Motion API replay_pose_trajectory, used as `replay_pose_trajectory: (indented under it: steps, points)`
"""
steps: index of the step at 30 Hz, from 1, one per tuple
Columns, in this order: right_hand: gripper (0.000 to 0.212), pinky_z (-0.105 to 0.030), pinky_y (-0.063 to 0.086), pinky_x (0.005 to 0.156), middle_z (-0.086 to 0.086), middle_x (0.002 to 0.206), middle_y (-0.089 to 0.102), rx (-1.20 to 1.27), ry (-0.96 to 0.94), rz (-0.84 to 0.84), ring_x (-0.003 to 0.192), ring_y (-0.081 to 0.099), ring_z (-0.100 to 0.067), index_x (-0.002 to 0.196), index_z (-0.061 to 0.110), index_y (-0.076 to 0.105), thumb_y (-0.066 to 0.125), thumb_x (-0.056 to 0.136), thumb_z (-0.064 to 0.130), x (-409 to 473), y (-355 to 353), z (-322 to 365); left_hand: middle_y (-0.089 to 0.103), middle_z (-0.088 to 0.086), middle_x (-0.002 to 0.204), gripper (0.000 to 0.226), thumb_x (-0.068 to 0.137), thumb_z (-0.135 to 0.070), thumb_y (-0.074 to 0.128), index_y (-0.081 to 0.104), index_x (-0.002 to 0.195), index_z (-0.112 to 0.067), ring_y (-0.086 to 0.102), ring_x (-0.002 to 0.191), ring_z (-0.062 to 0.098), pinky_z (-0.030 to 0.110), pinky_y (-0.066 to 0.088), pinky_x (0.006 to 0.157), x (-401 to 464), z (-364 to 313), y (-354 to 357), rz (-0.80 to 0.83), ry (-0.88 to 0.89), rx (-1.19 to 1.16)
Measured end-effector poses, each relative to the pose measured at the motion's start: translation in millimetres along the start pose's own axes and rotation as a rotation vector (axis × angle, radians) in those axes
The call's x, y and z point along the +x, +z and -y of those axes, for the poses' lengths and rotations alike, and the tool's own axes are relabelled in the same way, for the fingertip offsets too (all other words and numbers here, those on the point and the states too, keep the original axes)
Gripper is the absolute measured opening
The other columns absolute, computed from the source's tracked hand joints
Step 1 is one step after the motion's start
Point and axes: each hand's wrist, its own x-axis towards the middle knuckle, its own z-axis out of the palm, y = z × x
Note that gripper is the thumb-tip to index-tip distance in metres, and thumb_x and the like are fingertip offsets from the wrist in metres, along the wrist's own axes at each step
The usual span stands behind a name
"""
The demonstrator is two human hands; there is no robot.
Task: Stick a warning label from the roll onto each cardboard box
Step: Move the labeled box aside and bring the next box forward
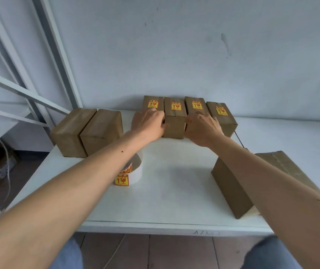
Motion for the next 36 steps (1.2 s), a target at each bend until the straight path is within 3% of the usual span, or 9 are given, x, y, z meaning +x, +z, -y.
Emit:
replay_pose_trajectory:
  steps: [2, 4, 9, 11, 17, 23, 29, 32, 36]
  points:
    - [0.022, -0.034, 0.044, 0.077, -0.002, 0.103, 0.064, -0.027, 0.036, 0.034, 0.101, 0.060, -0.027, 0.101, 0.018, 0.065, 0.060, 0.080, 0.024, -17.6, -13.2, -16.3, 0.061, 0.006, 0.116, 0.028, 0.093, -0.035, 0.054, 0.063, 0.108, -0.013, 0.057, 0.107, 0.028, 0.029, 0.035, 0.072, -17.4, -28.6, -2.4, 0.049, 0.007, -0.065]
    - [0.022, -0.032, 0.045, 0.069, -0.001, 0.098, 0.063, -0.072, 0.052, 0.103, 0.097, 0.060, -0.026, 0.098, 0.019, 0.065, 0.064, 0.079, 0.031, -39.4, -29.1, -31.4, 0.062, 0.004, 0.116, 0.033, 0.093, -0.041, 0.055, 0.062, 0.108, -0.013, 0.057, 0.107, 0.026, 0.028, 0.032, 0.069, -36.5, -56.7, -1.0, 0.114, 0.033, -0.089]
    - [0.043, -0.039, 0.043, 0.090, -0.002, 0.120, 0.060, -0.074, 0.147, 0.216, 0.113, 0.054, -0.026, 0.121, 0.025, 0.058, 0.062, 0.084, 0.047, -84.6, -51.0, -71.0, 0.061, 0.000, 0.126, 0.056, 0.086, -0.060, 0.056, 0.058, 0.123, -0.017, 0.055, 0.118, 0.023, 0.039, 0.044, 0.091, -83.1, -115.5, 17.1, 0.258, 0.099, -0.185]
    - [0.052, -0.038, 0.043, 0.089, -0.003, 0.127, 0.058, -0.066, 0.174, 0.240, 0.119, 0.052, -0.027, 0.130, 0.028, 0.053, 0.056, 0.086, 0.055, -95.3, -52.0, -81.8, 0.059, 0.000, 0.130, 0.071, 0.079, -0.068, 0.058, 0.055, 0.128, -0.017, 0.054, 0.120, 0.022, 0.042, 0.044, 0.095, -99.6, -136.5, 24.9, 0.332, 0.102, -0.239]
    - [0.039, -0.037, 0.040, 0.076, -0.010, 0.103, 0.056, -0.054, 0.197, 0.238, 0.110, 0.048, -0.032, 0.111, 0.017, 0.060, 0.051, 0.088, 0.048, -114.9, -46.1, -95.8, 0.053, 0.008, 0.133, 0.096, 0.065, -0.081, 0.058, 0.047, 0.131, -0.012, 0.053, 0.119, 0.029, 0.045, 0.048, 0.093, -124.2, -173.8, 47.5, 0.334, 0.125, -0.203]
    - [0.031, -0.045, 0.039, 0.091, -0.013, 0.107, 0.059, -0.066, 0.263, 0.230, 0.110, 0.046, -0.036, 0.093, 0.022, 0.053, 0.043, 0.085, 0.050, -114.8, -36.7, -102.1, 0.053, 0.010, 0.129, 0.090, 0.070, -0.076, 0.059, 0.044, 0.129, -0.010, 0.051, 0.119, 0.029, 0.043, 0.044, 0.093, -131.2, -184.3, 62.5, 0.242, 0.092, -0.162]
    - [0.033, -0.041, 0.036, 0.095, -0.013, 0.106, 0.064, 0.042, 0.272, 0.153, 0.101, 0.054, -0.031, 0.102, 0.004, 0.064, 0.041, 0.095, 0.025, -113.6, -40.0, -91.5, 0.054, 0.009, 0.121, 0.075, 0.078, -0.069, 0.058, 0.047, 0.121, -0.009, 0.052, 0.114, 0.029, 0.041, 0.042, 0.089, -128.1, -169.9, 63.0, 0.215, 0.104, -0.151]
    - [0.033, -0.039, 0.045, 0.091, -0.016, 0.114, 0.065, 0.136, 0.294, 0.114, 0.106, 0.057, -0.033, 0.111, -0.001, 0.066, 0.044, 0.090, 0.012, -110.2, -39.8, -86.5, 0.054, 0.009, 0.123, 0.073, 0.080, -0.067, 0.057, 0.046, 0.123, -0.009, 0.051, 0.115, 0.028, 0.040, 0.041, 0.089, -124.9, -153.5, 58.2, 0.229, 0.113, -0.114]
    - [0.030, -0.035, 0.048, 0.078, -0.017, 0.112, 0.065, 0.202, 0.246, 0.134, 0.104, 0.059, -0.032, 0.106, -0.003, 0.069, 0.049, 0.090, 0.014, -103.0, -29.9, -67.7, 0.053, 0.006, 0.127, 0.069, 0.081, -0.062, 0.061, 0.046, 0.128, -0.013, 0.050, 0.118, 0.026, 0.039, 0.042, 0.089, -120.6, -115.7, 49.6, 0.247, 0.071, -0.149]
